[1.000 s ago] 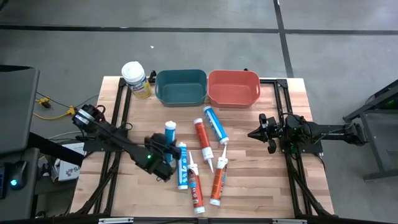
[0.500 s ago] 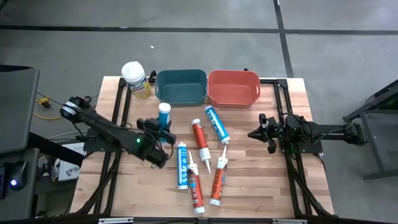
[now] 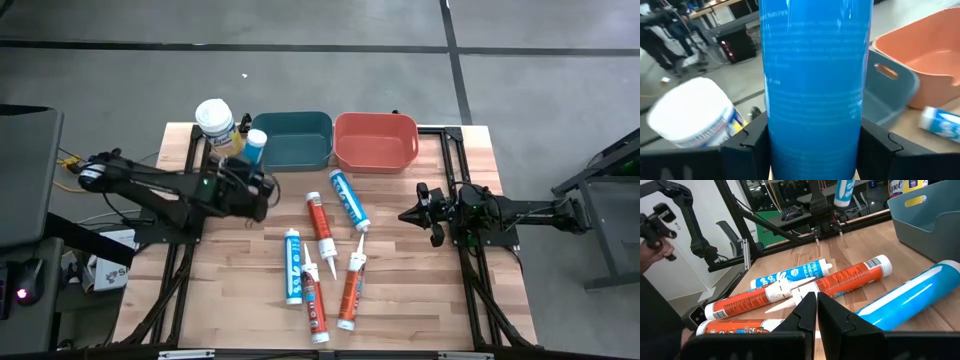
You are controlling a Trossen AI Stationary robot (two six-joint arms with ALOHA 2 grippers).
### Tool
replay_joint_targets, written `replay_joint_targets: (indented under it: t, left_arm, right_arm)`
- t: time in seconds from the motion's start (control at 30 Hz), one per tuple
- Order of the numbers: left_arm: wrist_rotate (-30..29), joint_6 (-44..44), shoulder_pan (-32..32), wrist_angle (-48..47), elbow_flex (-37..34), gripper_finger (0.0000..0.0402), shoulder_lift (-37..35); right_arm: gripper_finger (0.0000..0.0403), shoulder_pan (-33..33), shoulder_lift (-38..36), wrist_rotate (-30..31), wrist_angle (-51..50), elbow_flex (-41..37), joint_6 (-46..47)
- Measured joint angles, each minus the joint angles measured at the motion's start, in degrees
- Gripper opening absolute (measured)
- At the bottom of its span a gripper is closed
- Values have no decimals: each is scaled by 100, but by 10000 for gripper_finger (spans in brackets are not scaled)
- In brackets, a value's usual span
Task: Pick & place silicon tubes, Sealant and Lysol wipes
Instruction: Put the left blue sealant into the blue bin
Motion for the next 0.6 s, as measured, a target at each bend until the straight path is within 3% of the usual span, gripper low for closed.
replay_joint_targets:
  t: [0.13, 0.27, 0.43, 0.6]
  left_arm:
    - [236, 1213, 546, 65, 285, 193, -5]
    - [562, 3114, 970, 699, 392, 193, 15]
    - [1465, 5442, 1532, 1628, 396, 193, 47]
    - [1980, 6548, 2057, 1861, 511, 193, 280]
  right_arm:
    - [12, 0, 0, 0, 0, 0, 0]
    - [12, 0, 0, 0, 0, 0, 0]
    - [12, 0, 0, 0, 0, 0, 0]
    - [12, 0, -1, 0, 2, 1, 0]
